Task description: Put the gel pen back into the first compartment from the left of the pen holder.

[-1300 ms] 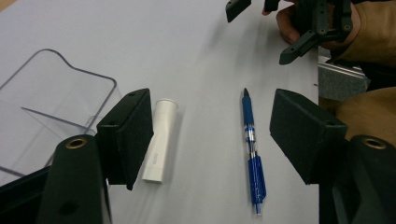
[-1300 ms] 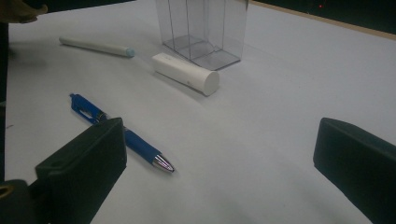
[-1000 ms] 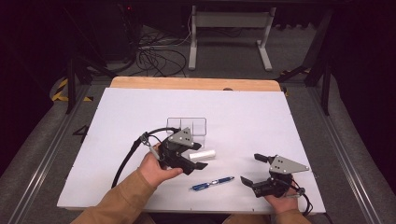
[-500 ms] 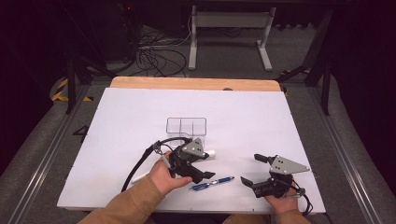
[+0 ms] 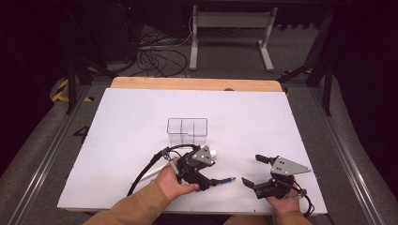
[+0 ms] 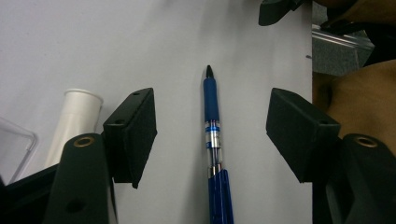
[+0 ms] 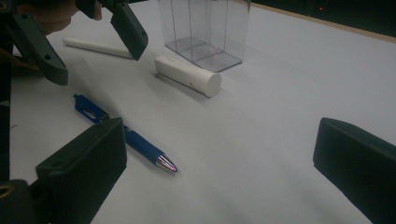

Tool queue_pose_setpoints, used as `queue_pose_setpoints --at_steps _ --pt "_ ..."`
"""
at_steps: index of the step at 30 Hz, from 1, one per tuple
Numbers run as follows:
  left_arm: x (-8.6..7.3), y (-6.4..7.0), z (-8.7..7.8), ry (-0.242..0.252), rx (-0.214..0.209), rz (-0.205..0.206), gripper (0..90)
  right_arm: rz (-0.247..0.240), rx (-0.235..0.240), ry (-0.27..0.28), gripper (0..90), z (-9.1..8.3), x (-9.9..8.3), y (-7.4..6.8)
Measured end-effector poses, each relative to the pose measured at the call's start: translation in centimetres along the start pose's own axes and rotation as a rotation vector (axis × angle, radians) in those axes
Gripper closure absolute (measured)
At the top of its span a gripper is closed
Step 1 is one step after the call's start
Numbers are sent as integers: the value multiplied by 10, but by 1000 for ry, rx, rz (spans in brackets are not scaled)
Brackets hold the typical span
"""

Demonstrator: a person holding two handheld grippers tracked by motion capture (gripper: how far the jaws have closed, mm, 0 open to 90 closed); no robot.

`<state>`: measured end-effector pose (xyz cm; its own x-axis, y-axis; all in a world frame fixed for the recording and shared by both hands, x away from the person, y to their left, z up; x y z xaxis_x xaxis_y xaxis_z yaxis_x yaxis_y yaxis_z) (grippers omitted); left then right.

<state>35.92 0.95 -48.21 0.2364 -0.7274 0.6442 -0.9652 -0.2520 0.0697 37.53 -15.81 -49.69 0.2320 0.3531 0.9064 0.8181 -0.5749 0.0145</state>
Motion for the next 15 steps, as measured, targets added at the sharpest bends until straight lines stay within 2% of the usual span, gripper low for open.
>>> queue_pose_setpoints --at_steps 4,11,15 --pt "-1 1 4 -14 10 -20 345 1 2 0 34 0 0 0" --pt "-1 0 7 -25 37 -22 383 1 1 -1 34 0 0 0" --pt "-1 0 9 -32 35 -13 408 4 1 0 34 0 0 0"
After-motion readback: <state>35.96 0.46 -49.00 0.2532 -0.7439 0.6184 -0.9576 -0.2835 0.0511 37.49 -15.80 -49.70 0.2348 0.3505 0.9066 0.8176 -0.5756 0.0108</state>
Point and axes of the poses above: each handheld gripper's, and its own axes: z roughly forward along the jaws, x roughly out of its top, y roughly to its right, the point moved 9 cm from there along z, roughly forward along the jaws, and after that the axes turned 3 degrees about -y, right-handed, at the moved point
